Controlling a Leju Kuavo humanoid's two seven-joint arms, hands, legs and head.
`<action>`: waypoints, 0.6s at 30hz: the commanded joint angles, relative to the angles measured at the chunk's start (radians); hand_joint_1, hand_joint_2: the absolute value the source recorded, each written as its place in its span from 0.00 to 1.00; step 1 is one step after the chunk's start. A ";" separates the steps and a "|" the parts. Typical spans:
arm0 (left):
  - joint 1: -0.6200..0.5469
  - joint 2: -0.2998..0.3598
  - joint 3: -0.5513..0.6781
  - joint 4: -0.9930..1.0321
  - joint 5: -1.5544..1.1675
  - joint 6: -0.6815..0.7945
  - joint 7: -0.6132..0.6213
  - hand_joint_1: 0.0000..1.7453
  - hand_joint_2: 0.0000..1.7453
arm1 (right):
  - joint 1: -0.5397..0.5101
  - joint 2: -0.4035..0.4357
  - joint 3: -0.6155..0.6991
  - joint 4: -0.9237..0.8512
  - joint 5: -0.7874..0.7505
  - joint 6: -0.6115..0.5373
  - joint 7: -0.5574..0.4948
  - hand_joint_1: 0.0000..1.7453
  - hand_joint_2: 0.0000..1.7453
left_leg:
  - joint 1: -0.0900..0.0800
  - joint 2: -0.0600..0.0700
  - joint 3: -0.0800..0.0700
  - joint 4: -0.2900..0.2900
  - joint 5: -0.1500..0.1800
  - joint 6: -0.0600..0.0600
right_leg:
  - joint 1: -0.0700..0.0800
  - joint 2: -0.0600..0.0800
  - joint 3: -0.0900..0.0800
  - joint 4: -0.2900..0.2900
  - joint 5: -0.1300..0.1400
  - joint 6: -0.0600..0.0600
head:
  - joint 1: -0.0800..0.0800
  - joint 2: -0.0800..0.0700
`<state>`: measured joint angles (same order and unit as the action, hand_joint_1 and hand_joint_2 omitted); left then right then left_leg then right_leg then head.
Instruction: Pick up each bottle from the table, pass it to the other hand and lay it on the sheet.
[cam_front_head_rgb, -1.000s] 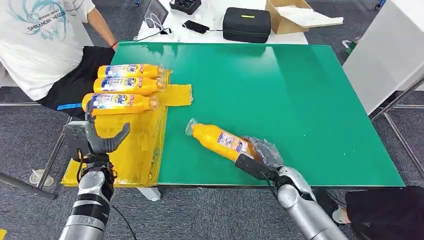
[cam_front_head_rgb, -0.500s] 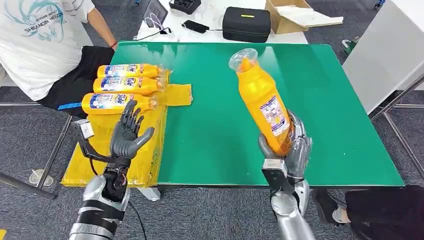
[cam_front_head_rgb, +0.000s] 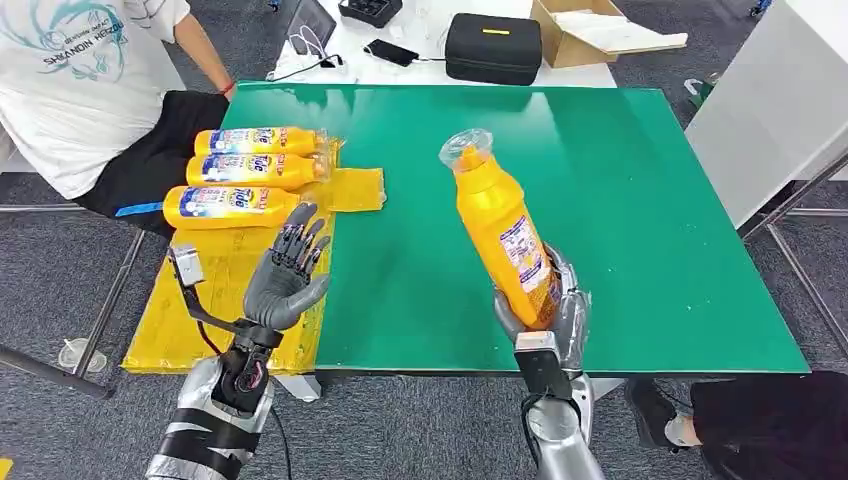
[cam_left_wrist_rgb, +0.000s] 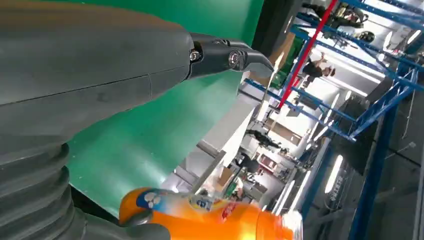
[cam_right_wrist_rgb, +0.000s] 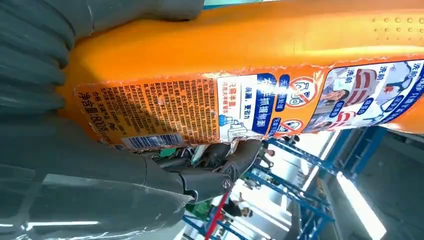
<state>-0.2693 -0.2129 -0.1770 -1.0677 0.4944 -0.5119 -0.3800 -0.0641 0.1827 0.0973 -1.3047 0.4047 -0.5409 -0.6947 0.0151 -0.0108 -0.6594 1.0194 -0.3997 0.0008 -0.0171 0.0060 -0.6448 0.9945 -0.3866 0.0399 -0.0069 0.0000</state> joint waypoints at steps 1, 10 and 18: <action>-0.037 0.049 -0.104 0.058 0.020 -0.021 0.020 0.00 1.00 | -0.060 0.025 0.086 0.224 0.061 0.008 -0.003 1.00 1.00 | 0.001 0.003 0.007 -0.001 -0.002 0.000 | 0.002 0.001 0.007 -0.002 -0.001 -0.002 | 0.000 0.000; -0.119 0.038 -0.190 0.200 0.025 -0.035 0.026 0.00 1.00 | -0.189 0.082 0.353 0.518 0.151 -0.116 -0.003 0.98 1.00 | 0.001 0.004 0.007 -0.001 -0.002 0.000 | 0.002 0.003 0.006 -0.002 0.000 -0.002 | 0.000 0.000; -0.146 0.028 -0.212 0.260 0.049 -0.043 0.043 0.00 1.00 | -0.209 0.111 0.428 0.605 0.163 -0.144 -0.003 0.97 1.00 | 0.000 0.001 0.004 -0.001 0.000 0.000 | 0.001 0.000 0.003 -0.001 0.000 -0.001 | 0.000 0.000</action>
<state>-0.3367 -0.2029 -0.3174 -0.9587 0.5344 -0.5470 -0.3521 -0.1891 0.2712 0.3970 -0.9191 0.5573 -0.6603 -0.6970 0.0156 -0.0106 -0.6592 1.0193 -0.3992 0.0006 -0.0167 0.0061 -0.6450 0.9946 -0.3865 0.0399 -0.0069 0.0000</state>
